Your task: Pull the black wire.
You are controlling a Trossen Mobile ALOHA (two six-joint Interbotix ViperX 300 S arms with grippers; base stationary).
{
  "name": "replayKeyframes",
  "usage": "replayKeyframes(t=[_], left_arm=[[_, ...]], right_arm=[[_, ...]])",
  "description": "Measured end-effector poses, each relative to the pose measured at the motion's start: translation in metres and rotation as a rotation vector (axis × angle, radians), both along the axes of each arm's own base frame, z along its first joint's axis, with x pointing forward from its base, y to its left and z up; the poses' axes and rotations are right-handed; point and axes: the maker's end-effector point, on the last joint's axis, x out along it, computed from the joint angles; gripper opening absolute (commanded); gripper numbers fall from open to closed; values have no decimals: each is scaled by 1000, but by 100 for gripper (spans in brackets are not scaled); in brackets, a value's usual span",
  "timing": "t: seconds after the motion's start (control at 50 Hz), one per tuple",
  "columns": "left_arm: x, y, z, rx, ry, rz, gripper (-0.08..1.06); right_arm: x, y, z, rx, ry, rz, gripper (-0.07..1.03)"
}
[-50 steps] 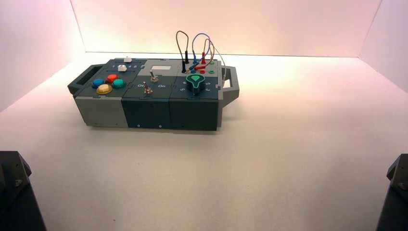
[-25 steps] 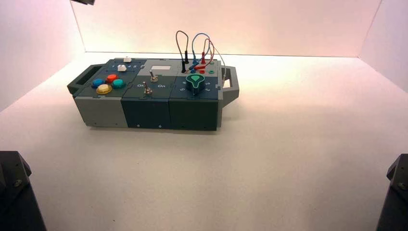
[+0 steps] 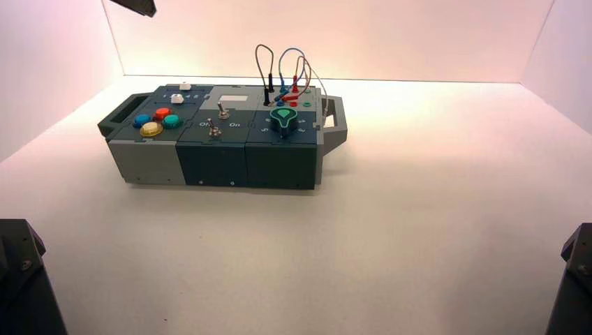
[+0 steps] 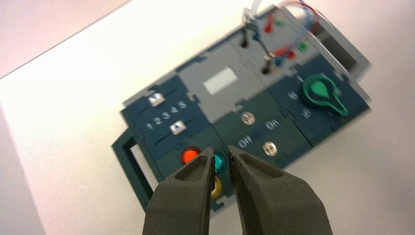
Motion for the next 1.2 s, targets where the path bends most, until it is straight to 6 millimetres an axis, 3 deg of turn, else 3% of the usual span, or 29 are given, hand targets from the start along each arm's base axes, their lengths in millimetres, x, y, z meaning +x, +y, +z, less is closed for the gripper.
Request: replayKeyframes(t=[0.42, 0.56, 0.68, 1.2], left_arm=[[-13, -15, 6, -45, 26, -59, 16], [-22, -20, 4, -64, 43, -103, 16], [-32, -31, 3, -124, 76, -143, 16], [-47, -33, -4, -175, 98, -139, 16]], right_arm=[[14, 32, -24, -60, 99, 183, 26], [16, 47, -32, -91, 116, 251, 39], [20, 60, -37, -113, 148, 288, 39], [59, 104, -65, -134, 111, 333, 46]])
